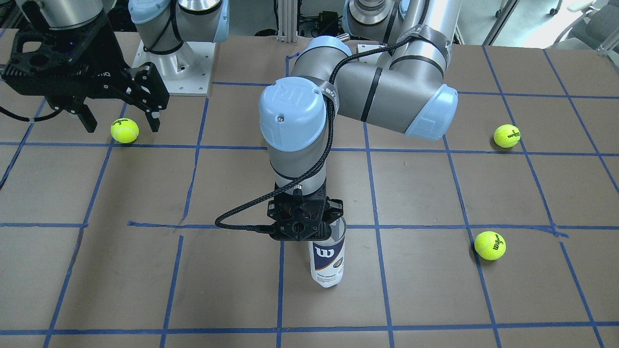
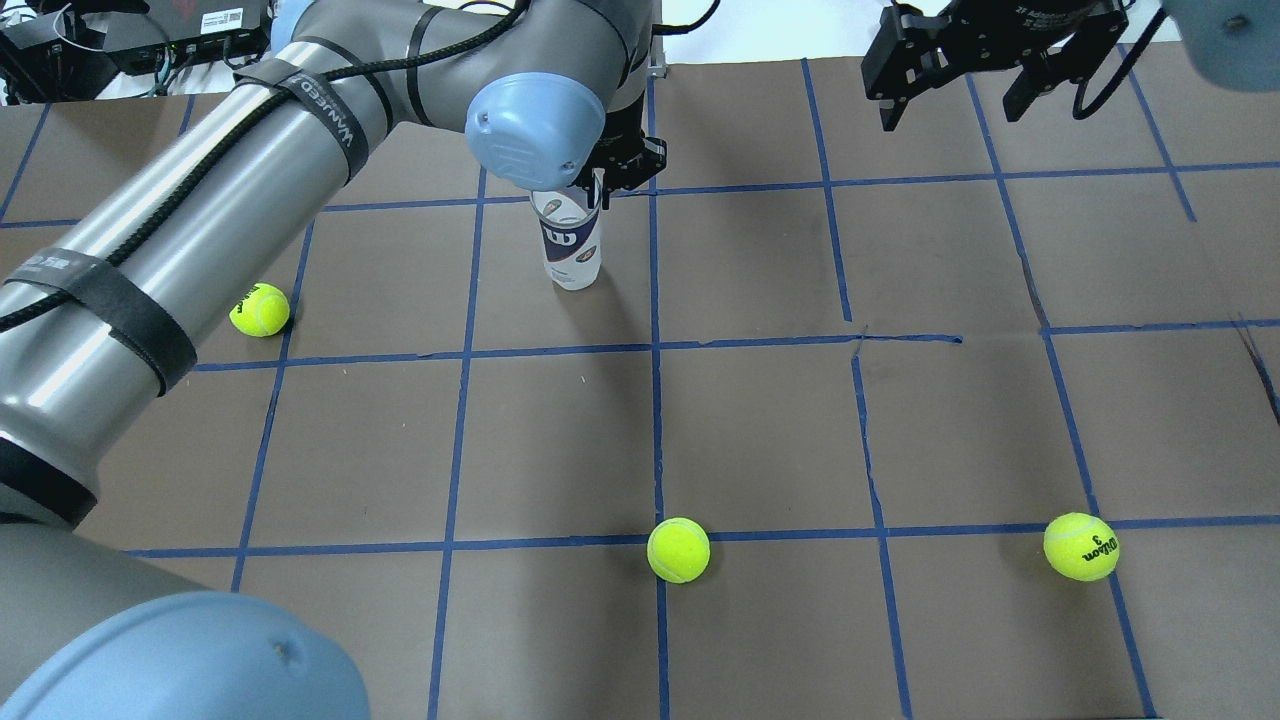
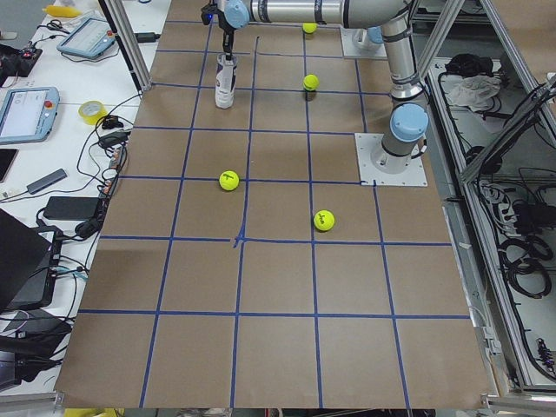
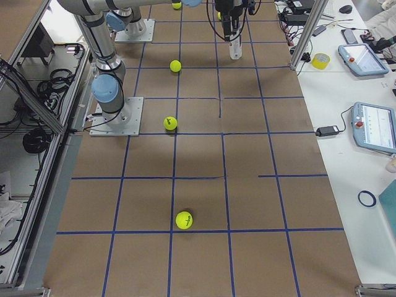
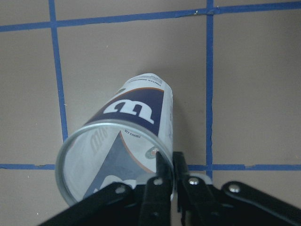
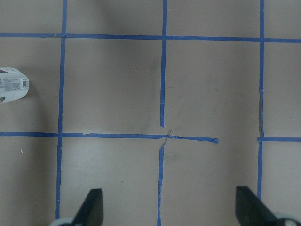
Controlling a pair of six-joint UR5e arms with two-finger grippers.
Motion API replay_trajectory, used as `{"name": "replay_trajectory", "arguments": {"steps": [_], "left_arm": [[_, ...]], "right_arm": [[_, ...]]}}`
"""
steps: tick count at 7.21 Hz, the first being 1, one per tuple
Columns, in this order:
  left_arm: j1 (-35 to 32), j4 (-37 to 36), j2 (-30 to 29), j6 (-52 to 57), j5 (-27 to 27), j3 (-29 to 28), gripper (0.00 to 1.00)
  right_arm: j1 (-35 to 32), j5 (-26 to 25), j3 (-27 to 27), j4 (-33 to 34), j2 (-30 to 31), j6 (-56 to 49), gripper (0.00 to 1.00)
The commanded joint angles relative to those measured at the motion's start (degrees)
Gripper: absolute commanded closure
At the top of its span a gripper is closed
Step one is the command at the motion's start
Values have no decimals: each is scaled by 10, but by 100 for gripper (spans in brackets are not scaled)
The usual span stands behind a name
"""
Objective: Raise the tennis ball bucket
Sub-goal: 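Set the can upright on the table and open the left gripper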
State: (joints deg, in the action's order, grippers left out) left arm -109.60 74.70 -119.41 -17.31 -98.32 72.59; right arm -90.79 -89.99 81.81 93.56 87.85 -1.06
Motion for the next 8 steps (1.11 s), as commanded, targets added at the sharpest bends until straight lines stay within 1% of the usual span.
{"name": "replay_trajectory", "arguments": {"steps": [1, 3, 4, 6, 7, 8], "left_arm": [[0, -2, -2, 1, 1, -3, 0], [1, -17, 14, 2, 1, -5, 0], [2, -40, 26, 3, 3, -9, 0], [6, -39, 71, 5, 6, -7, 0], [7, -38, 98, 8, 22, -2, 0], [6, -13, 132, 7, 29, 17, 0]], "right_arm": [[0, -2, 1, 0, 0, 0, 0], [0, -7, 2, 0, 0, 1, 0], [0, -4, 2, 0, 0, 0, 0], [0, -2, 1, 0, -1, 0, 0], [0, -4, 2, -1, -1, 1, 0], [0, -4, 2, -1, -1, 0, 0]]}}
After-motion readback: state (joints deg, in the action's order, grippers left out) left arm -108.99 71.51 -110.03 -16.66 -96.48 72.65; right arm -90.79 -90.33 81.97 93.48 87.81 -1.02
